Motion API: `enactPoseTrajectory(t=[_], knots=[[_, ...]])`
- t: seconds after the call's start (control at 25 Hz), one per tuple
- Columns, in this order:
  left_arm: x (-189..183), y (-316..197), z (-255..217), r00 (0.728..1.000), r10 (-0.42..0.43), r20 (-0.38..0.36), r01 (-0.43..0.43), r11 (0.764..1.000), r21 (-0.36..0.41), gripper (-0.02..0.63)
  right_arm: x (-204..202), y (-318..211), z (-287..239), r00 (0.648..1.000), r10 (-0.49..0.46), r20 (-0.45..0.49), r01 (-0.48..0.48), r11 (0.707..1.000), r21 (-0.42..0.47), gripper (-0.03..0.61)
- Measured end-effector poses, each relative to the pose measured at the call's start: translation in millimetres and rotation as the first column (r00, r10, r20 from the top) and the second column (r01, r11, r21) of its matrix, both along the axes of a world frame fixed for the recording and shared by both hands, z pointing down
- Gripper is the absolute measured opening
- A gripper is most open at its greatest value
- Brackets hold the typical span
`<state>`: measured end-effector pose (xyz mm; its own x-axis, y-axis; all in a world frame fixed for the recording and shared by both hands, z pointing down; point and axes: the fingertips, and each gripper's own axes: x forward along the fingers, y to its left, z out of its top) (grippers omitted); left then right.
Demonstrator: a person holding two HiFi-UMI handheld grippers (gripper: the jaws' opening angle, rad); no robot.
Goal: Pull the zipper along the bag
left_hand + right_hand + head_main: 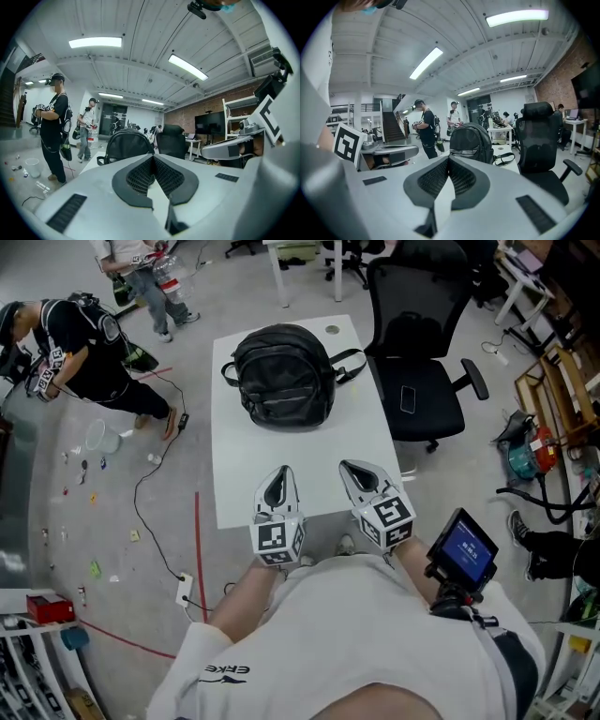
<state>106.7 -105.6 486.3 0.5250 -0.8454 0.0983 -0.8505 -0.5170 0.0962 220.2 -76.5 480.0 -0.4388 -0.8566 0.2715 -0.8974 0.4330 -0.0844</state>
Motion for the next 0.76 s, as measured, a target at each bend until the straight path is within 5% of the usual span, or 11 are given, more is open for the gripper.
enactPoseTrajectory(t=[0.76], knots=[[3.8, -4.4, 0.0, 1.000, 0.003, -0.011, -0.003, 1.000, 0.005, 0.003, -2.5, -4.3, 0.3, 1.000, -0.012, -0.005, 0.012, 1.000, 0.011, 0.005]])
